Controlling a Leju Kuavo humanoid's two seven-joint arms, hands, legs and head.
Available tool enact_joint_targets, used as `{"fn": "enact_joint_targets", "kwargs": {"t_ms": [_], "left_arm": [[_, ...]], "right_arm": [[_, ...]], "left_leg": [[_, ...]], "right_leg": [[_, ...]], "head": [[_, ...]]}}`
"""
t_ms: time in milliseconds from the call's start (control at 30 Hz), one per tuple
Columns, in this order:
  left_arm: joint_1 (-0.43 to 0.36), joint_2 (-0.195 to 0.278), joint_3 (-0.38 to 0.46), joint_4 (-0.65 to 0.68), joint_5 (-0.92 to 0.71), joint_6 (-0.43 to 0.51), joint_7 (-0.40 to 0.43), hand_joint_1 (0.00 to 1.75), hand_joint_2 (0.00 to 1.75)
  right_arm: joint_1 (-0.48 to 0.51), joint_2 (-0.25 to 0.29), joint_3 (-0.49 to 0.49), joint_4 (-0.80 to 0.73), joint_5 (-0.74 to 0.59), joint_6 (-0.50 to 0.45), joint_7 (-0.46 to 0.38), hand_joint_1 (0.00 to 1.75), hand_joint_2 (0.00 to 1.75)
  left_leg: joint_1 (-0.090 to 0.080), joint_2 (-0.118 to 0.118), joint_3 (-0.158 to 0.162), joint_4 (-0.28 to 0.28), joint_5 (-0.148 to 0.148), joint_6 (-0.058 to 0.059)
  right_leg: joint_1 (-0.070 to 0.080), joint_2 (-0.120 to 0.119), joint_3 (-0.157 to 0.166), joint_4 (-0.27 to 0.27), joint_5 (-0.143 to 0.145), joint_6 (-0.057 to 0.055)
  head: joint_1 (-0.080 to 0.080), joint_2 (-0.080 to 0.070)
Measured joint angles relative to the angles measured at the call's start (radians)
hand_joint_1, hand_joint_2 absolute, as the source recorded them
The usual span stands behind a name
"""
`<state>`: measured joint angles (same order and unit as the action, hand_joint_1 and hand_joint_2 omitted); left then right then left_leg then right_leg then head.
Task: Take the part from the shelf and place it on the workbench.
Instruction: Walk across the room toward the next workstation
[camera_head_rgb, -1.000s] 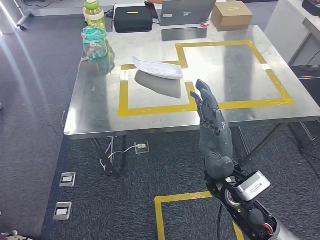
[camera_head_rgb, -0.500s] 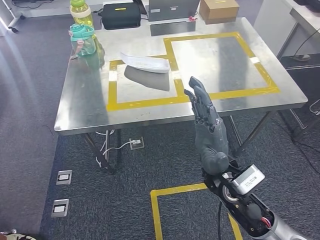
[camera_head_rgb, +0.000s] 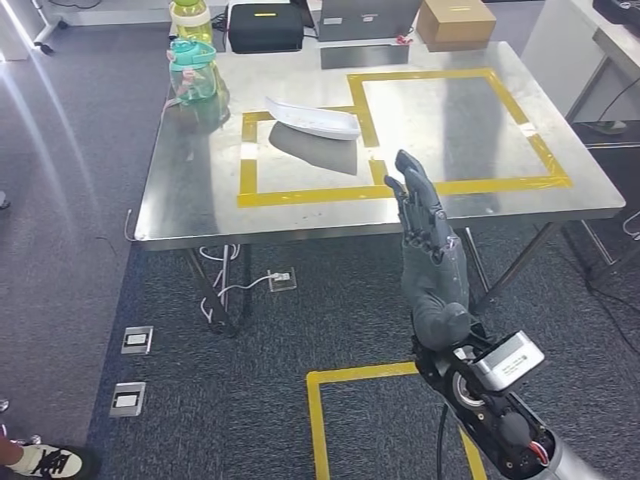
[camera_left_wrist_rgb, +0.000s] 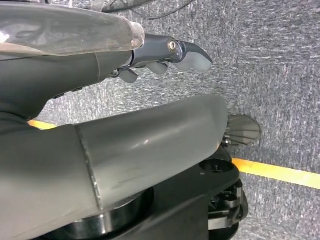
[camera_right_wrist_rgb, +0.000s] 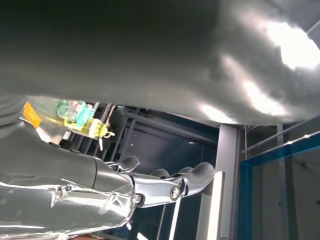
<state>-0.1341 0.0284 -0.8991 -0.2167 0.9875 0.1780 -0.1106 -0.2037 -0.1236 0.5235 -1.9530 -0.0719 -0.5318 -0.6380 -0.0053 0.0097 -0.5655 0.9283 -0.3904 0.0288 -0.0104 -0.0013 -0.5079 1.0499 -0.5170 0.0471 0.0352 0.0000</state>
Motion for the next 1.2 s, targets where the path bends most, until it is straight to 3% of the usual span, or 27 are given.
{"fn": "enact_joint_targets", "kwargs": {"t_ms": [67,200,267,333,367,400,433,467,533,600,700,733,800,867,900,933,1100,1200], "left_arm": [[-0.001,-0.001,0.000,0.000,0.001,0.000,0.000,0.00,0.00],[-0.001,-0.003,0.000,0.000,0.004,-0.001,0.000,0.00,0.00],[-0.001,-0.003,0.000,0.000,0.007,-0.001,0.000,0.00,0.00],[0.000,-0.004,0.000,0.000,0.010,-0.001,0.000,0.00,0.00],[0.000,-0.004,0.000,0.000,0.011,-0.001,0.000,0.00,0.00],[0.001,-0.004,0.000,0.000,0.012,-0.001,0.000,0.00,0.00],[0.001,-0.004,0.000,0.000,0.013,-0.001,0.000,0.00,0.00],[0.001,-0.004,0.000,0.000,0.014,-0.001,0.000,0.00,0.00],[0.000,-0.004,0.000,0.000,0.014,-0.001,0.000,0.00,0.00],[-0.001,-0.004,0.000,0.000,0.015,-0.001,0.000,0.00,0.00],[0.002,-0.004,0.000,0.000,0.015,-0.001,0.000,0.00,0.00],[0.003,-0.004,0.000,0.000,0.016,-0.001,0.000,0.00,0.00],[0.003,-0.005,0.000,0.000,0.016,-0.001,0.000,0.00,0.00],[0.004,-0.006,0.000,0.000,0.016,-0.001,0.000,0.00,0.00],[0.006,-0.007,0.000,0.000,0.017,-0.001,0.000,0.00,0.00],[0.007,-0.008,0.000,0.000,0.017,-0.001,0.000,0.00,0.00],[0.008,-0.008,0.000,0.000,0.017,-0.001,0.000,0.00,0.00],[0.009,-0.008,0.000,0.000,0.017,-0.001,0.000,0.00,0.00]], "right_arm": [[-0.001,0.000,0.000,0.000,0.002,0.000,0.001,0.00,0.00],[-0.001,0.000,-0.001,0.000,0.006,-0.002,0.001,0.00,0.00],[-0.002,0.000,0.000,0.000,0.008,-0.003,0.002,0.00,0.00],[-0.001,0.000,0.000,0.000,0.009,-0.003,0.002,0.00,0.00],[-0.001,0.000,0.000,0.000,0.009,-0.004,0.002,0.00,0.00],[-0.001,0.000,0.000,0.000,0.009,-0.004,0.002,0.00,0.00],[-0.001,0.000,0.000,0.000,0.009,-0.004,0.002,0.00,0.00],[-0.001,0.000,0.000,0.000,0.009,-0.004,0.002,0.00,0.00],[-0.001,0.000,0.000,0.000,0.010,-0.004,0.002,0.00,0.00],[-0.001,0.000,0.000,0.000,0.011,-0.004,0.002,0.00,0.00],[0.001,0.000,-0.001,0.000,0.012,-0.005,0.002,0.00,0.00],[0.001,0.000,-0.001,0.000,0.013,-0.005,0.002,0.00,0.00],[0.002,0.000,-0.002,0.000,0.013,-0.004,0.002,0.00,0.00],[0.006,0.000,-0.003,0.000,0.013,-0.004,0.002,0.00,0.00],[0.008,-0.001,-0.003,0.001,0.013,-0.004,0.002,0.00,0.00],[0.010,-0.001,-0.004,0.001,0.013,-0.004,0.002,0.00,0.00],[0.011,-0.001,-0.004,0.002,0.013,-0.004,0.002,0.00,0.00],[0.011,-0.001,-0.004,0.002,0.013,-0.004,0.002,0.00,0.00]], "left_leg": [[-0.004,0.000,-0.007,0.007,0.005,-0.008],[-0.005,-0.002,-0.023,0.018,0.009,-0.031],[-0.002,-0.004,-0.059,0.092,-0.050,-0.042],[0.003,-0.005,-0.121,0.240,-0.134,-0.052],[0.007,-0.005,-0.143,0.300,-0.159,-0.056],[0.009,-0.005,-0.148,0.326,-0.164,-0.058],[0.011,-0.005,-0.130,0.307,-0.149,-0.059],[0.013,-0.005,-0.094,0.253,-0.122,-0.059],[0.013,-0.006,-0.002,0.097,-0.067,-0.053],[0.010,-0.006,0.041,0.014,-0.047,-0.041],[0.008,-0.004,0.035,0.007,-0.037,-0.020],[0.010,-0.003,0.033,0.004,-0.032,-0.012],[0.011,0.000,0.025,0.001,-0.023,0.000],[0.008,0.000,0.012,0.001,-0.014,0.005],[0.006,0.000,0.005,0.002,-0.009,0.006],[0.006,0.000,0.000,0.002,-0.006,0.005],[0.005,0.000,-0.003,0.002,-0.003,0.004],[0.005,-0.001,-0.006,0.003,0.000,0.003]], "right_leg": [[0.003,0.001,0.055,-0.109,0.026,-0.007],[0.001,0.001,0.049,-0.129,0.041,-0.030],[-0.005,-0.003,0.041,-0.133,0.058,-0.042],[-0.006,-0.004,0.023,-0.131,0.072,-0.046],[-0.006,-0.005,0.014,-0.131,0.078,-0.045],[-0.006,-0.005,0.006,-0.129,0.082,-0.044],[-0.007,-0.005,0.000,-0.127,0.086,-0.042],[-0.008,-0.004,-0.004,-0.125,0.088,-0.040],[-0.006,-0.004,-0.011,-0.119,0.090,-0.034],[-0.003,-0.003,-0.017,-0.114,0.094,-0.024],[-0.004,-0.003,-0.023,-0.111,0.096,-0.007],[-0.005,-0.002,-0.031,-0.094,0.079,-0.002],[-0.008,-0.001,-0.071,0.007,0.006,0.004],[-0.007,-0.001,-0.121,0.152,-0.073,0.008],[-0.007,-0.001,-0.130,0.192,-0.087,0.008],[-0.007,-0.001,-0.132,0.211,-0.092,0.008],[-0.007,-0.001,-0.122,0.204,-0.083,0.007],[-0.007,-0.001,-0.094,0.161,-0.061,0.006]], "head": [[0.002,0.000],[-0.009,0.000],[-0.019,0.000],[-0.029,0.000],[-0.031,0.000],[-0.031,0.000],[-0.031,0.000],[-0.031,0.000],[-0.033,0.000],[-0.031,0.000],[-0.026,0.000],[-0.025,0.000],[-0.016,0.000],[-0.007,0.000],[-0.005,0.000],[-0.003,0.000],[0.000,0.000],[0.001,0.000]]}}
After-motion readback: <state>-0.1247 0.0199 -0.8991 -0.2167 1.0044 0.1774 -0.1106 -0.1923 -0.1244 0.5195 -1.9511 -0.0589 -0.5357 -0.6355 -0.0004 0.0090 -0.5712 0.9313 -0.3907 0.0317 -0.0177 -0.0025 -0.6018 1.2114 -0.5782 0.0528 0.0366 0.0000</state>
